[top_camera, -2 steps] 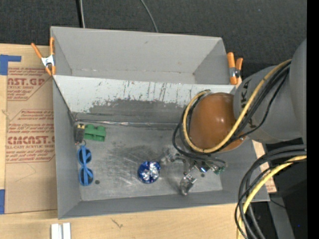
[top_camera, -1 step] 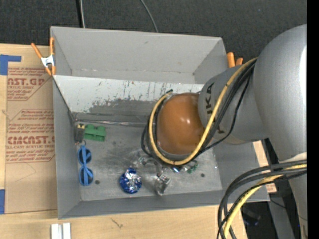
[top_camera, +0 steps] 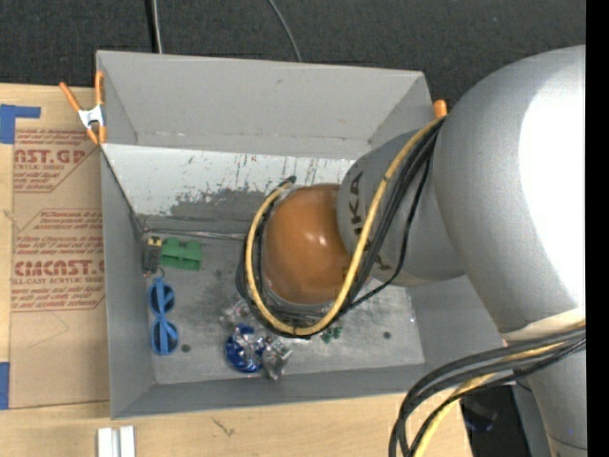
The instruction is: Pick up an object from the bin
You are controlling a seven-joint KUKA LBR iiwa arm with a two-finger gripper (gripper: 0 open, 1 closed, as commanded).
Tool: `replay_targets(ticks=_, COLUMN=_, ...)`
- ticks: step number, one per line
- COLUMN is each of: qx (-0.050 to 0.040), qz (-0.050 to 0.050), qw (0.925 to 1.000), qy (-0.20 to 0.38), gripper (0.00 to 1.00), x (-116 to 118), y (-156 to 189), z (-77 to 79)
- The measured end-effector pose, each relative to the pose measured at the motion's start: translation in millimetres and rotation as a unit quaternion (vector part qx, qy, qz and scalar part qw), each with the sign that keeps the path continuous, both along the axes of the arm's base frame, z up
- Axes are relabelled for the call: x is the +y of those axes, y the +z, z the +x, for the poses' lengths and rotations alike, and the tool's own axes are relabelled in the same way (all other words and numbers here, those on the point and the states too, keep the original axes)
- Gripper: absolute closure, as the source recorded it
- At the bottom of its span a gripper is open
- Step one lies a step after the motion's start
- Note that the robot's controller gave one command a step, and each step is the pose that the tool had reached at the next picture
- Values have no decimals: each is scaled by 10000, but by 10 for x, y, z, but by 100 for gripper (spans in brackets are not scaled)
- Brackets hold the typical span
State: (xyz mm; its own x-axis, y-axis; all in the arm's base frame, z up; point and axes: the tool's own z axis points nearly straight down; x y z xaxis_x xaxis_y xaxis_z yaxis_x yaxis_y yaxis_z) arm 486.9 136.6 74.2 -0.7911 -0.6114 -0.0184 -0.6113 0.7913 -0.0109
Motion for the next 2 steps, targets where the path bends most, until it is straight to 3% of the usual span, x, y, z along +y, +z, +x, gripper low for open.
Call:
replay_targets(ticks=1, qx=23, qz=5, qw=10000, qy=-12, gripper=100, x=1, y=4, z=-10)
replay_targets(ticks=2, qx=51, qz=3, qw=10000, qy=-37, gripper=100, x=-98, y=1952, z=-16)
